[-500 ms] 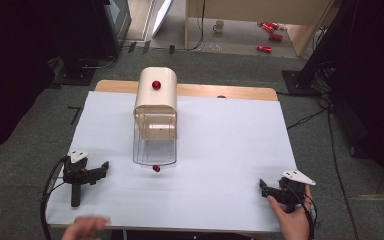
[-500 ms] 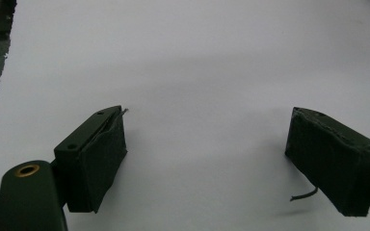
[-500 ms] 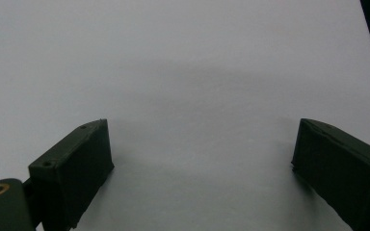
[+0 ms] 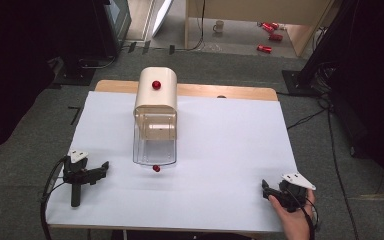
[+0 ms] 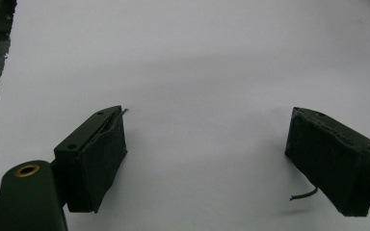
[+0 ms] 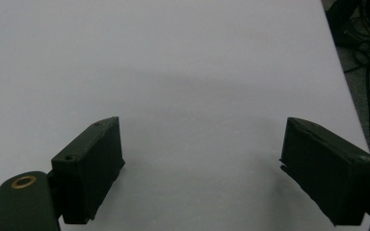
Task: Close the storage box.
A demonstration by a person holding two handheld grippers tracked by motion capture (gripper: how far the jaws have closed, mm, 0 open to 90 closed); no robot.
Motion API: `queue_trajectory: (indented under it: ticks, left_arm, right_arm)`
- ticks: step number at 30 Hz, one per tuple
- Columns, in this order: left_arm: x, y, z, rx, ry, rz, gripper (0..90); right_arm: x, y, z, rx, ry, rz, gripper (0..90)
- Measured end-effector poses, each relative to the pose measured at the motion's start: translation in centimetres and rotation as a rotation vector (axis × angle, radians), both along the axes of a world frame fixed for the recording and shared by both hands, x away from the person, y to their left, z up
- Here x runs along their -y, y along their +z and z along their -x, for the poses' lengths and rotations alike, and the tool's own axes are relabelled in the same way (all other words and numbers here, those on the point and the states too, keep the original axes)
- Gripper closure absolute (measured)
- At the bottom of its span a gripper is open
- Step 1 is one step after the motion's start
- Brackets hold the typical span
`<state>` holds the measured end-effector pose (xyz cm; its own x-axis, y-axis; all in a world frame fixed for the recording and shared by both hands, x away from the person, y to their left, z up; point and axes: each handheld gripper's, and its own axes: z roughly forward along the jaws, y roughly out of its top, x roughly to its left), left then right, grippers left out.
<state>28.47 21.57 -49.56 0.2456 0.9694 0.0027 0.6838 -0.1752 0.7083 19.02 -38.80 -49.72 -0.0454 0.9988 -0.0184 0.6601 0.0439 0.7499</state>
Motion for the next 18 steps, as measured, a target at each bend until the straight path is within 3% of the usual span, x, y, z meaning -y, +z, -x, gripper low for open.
queue_trajectory:
  ticks: [3, 11, 18]
  left_arm:
    - [0.0, 0.0, 0.0, 0.000, 0.000, 0.000, 14.2]
    - [0.0, 0.0, 0.0, 0.000, 0.000, 0.000, 14.2]
    - [0.0, 0.0, 0.0, 0.000, 0.000, 0.000, 14.2]
  right_arm:
    - [-1.3, 1.0, 0.4, 0.022, 0.033, -0.033, 14.8]
    - [-4.8, 3.4, 0.6, 0.068, 0.129, -0.040, 15.1]
    - [-7.7, 4.3, 0.5, 0.095, 0.217, -0.063, 21.5]
